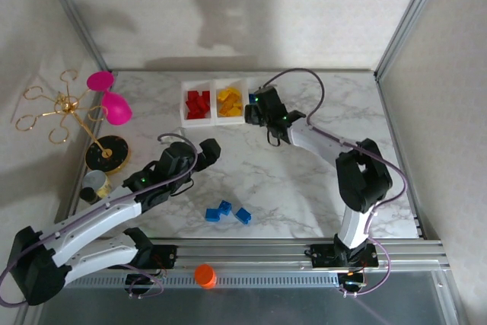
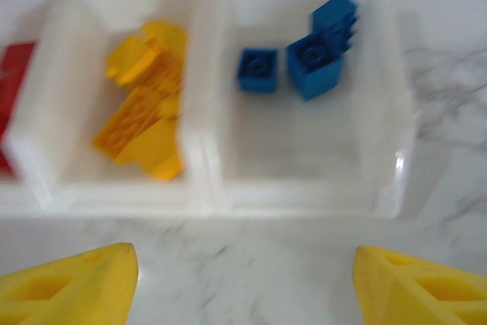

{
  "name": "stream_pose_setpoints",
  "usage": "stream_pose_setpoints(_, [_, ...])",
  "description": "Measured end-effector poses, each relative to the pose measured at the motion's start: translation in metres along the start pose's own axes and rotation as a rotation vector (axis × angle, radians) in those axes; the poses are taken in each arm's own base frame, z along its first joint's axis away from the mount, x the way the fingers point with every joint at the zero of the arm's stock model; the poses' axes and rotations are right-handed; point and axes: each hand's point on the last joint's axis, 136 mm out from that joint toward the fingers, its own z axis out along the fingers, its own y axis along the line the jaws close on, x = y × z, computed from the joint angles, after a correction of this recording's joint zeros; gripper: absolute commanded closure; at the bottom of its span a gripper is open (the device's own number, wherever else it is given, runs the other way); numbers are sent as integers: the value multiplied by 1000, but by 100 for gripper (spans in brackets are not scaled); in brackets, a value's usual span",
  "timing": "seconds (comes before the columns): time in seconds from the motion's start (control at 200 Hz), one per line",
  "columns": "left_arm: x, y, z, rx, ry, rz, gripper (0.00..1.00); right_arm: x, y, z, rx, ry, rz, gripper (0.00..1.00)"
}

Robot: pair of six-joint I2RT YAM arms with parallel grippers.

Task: Sort the legos into containers by color
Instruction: Place the lego in the container, then pick up the lego from the bottom-center of the table.

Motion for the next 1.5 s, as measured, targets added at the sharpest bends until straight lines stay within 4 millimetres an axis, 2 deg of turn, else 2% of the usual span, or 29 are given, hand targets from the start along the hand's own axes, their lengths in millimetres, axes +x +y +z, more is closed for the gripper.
stream_pose_setpoints(0.13, [5,16,-12,-25,15,7,0,47,47,-29,-105,93,-46,20])
stream_pose_setpoints(0.225, [9,26,-20,-41,25,7,0,87,68,-45,-151,182,-69,19])
stream_pose_setpoints(0.345, [12,36,-28,-59,37,3,0,133,77,-62,-166,282,-107,19])
stream_pose_setpoints(0.446, [17,46,-32,-82,51,3,0,163,86,-75,-180,338,-166,21])
stream_pose_setpoints(0.566, [24,55,-35,-109,80,4,0,192,95,-91,-213,389,-229,22])
stream_pose_setpoints(0.746, [34,66,-37,-135,114,-4,1,229,93,-114,-260,441,-318,26])
stream_pose_setpoints(0.891, [39,72,-40,-143,130,-22,0,251,93,-128,-301,474,-377,26])
stream_pose_setpoints(1.081, [38,73,-44,-138,126,-39,0,260,100,-133,-341,475,-429,23])
stream_pose_setpoints(1.262, [39,74,-44,-140,127,-45,0,274,107,-125,-351,480,-486,22])
stream_pose_setpoints(1.357, [41,77,-44,-146,130,-43,0,281,106,-118,-336,490,-511,24])
stream_pose_setpoints(1.497, [40,76,-45,-137,125,-47,0,276,113,-106,-301,466,-532,28])
